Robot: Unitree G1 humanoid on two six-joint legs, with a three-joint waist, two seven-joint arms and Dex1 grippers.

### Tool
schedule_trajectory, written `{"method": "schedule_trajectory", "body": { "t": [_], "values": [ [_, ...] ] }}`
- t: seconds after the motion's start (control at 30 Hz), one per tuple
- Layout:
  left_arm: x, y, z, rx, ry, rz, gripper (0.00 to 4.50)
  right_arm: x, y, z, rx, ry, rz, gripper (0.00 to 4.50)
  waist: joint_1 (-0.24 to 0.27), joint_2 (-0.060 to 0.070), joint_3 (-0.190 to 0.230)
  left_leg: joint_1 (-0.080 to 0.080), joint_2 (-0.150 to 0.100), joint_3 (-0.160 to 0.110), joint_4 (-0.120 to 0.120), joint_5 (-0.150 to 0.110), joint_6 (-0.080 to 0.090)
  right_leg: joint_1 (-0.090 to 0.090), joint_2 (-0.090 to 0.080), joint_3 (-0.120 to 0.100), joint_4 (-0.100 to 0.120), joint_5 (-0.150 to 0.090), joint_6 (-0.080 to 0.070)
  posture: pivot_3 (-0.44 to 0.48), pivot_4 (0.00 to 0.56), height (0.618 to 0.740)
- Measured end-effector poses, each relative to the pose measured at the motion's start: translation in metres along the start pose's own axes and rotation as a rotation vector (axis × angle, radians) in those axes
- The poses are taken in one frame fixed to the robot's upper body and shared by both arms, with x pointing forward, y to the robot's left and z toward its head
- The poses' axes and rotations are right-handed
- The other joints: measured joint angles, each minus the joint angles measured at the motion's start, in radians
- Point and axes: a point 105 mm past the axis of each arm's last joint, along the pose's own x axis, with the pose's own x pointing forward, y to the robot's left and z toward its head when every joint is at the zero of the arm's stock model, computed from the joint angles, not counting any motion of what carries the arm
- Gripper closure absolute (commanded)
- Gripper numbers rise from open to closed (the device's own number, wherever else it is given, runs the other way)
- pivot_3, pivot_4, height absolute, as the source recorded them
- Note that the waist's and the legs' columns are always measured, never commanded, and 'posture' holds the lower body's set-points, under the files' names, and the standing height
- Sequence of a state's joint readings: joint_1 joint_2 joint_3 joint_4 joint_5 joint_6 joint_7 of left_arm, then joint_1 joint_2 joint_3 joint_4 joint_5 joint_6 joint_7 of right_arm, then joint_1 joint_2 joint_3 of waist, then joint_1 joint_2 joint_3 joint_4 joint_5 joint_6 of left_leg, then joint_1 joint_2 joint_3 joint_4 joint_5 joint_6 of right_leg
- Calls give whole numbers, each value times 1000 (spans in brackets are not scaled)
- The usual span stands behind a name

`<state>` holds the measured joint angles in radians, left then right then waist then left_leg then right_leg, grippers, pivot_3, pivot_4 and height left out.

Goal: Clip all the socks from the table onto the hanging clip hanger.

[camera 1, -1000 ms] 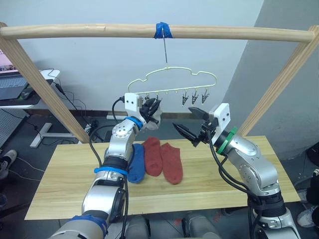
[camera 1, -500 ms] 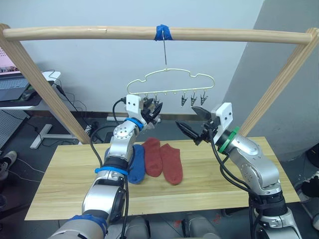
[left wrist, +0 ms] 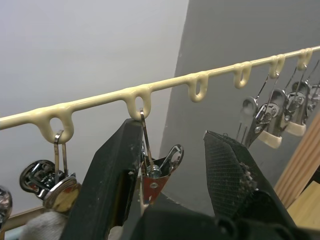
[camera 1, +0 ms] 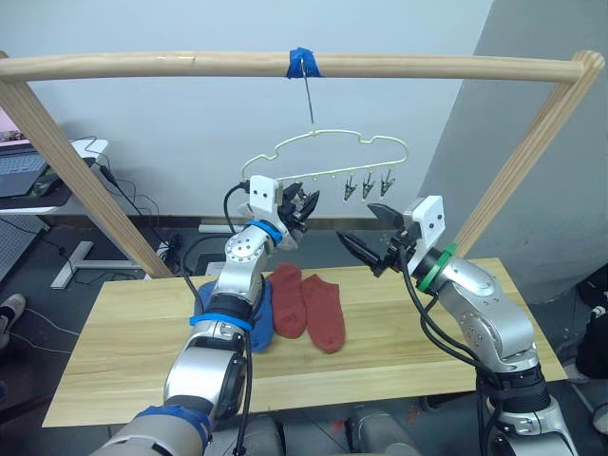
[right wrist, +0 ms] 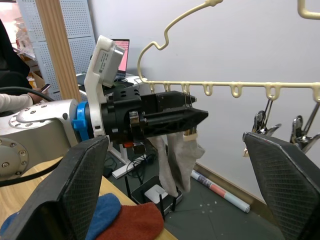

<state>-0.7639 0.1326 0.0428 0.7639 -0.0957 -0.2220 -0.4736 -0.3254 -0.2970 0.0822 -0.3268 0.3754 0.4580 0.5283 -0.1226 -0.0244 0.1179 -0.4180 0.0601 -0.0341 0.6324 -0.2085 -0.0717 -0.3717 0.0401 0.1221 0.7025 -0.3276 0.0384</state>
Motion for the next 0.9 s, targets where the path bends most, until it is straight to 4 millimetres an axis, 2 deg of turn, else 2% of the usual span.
{"method": "schedule_trajectory", "body": {
  "t": [0.3,0.9],
  "values": [
    [2,0,-3,-8,15,2,2273,-2,-3,0,-7,5,-12,0,-19,0,0,0,0,0,1,0,0,0,0,0,1,0,0,-128,67,740],
    [3,3,-5,-21,22,12,2273,-5,-2,-4,4,17,-17,0,-19,0,0,0,0,0,1,0,0,0,0,0,1,0,0,-126,73,740]
  ]
}}
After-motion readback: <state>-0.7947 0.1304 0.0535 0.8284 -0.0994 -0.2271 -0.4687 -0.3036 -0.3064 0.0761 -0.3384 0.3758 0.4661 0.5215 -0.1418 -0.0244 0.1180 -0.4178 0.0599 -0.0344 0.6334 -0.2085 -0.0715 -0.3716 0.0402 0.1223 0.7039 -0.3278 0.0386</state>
